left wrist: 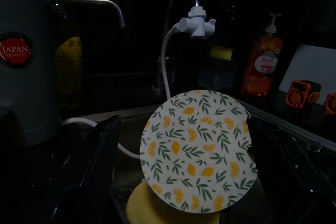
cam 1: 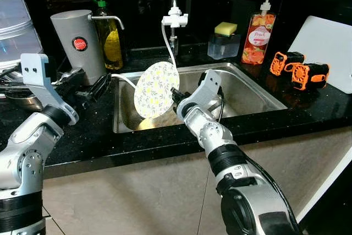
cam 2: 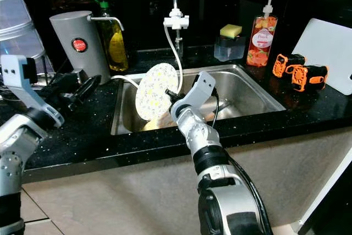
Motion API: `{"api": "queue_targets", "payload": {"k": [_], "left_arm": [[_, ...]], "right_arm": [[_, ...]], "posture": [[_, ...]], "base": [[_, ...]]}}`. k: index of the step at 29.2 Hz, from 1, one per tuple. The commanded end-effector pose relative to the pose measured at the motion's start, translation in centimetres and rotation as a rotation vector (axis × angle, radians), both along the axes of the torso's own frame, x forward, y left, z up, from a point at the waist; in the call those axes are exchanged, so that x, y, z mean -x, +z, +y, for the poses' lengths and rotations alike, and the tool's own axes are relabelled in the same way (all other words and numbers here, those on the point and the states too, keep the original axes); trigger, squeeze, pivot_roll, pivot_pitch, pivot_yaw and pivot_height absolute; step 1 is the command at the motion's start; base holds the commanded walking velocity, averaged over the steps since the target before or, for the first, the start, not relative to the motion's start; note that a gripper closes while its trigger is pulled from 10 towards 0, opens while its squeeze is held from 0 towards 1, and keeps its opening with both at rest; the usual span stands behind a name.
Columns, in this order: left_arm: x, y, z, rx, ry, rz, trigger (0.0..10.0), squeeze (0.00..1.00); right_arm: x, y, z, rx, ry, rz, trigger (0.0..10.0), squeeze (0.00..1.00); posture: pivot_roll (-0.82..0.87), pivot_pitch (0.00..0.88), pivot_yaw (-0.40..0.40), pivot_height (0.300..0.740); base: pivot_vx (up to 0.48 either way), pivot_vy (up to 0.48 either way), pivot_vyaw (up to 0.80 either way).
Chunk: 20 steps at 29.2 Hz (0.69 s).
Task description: Kitchen organization
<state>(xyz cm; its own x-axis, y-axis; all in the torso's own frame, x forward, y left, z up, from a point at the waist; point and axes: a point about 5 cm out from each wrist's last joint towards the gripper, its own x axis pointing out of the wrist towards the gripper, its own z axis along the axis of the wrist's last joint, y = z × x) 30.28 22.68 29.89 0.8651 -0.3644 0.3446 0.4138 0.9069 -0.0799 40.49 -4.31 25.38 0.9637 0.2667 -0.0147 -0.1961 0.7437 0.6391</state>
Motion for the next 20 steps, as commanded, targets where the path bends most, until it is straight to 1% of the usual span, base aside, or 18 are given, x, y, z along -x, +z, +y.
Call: {"api": "queue_targets", "payload": {"k": [1,20], "left_arm": [[0.08,-0.15,-0.06,0.008,-0.008,0.0,10.0,0.0],[0.08,-0.15,-0.06,0.008,-0.008,0.0,10.0,0.0]], "right_arm": [[0.32,0.37,1.21,0.004,0.041,-0.014,10.0,0.0],[0.32,0.37,1.21,0.004,0.041,-0.014,10.0,0.0]], "posture": [[0.1,0.067,0.01,0.74],[0.1,0.067,0.01,0.74]], "base": [[0.0,0.0,0.0],[0.0,0.0,0.0]]}}
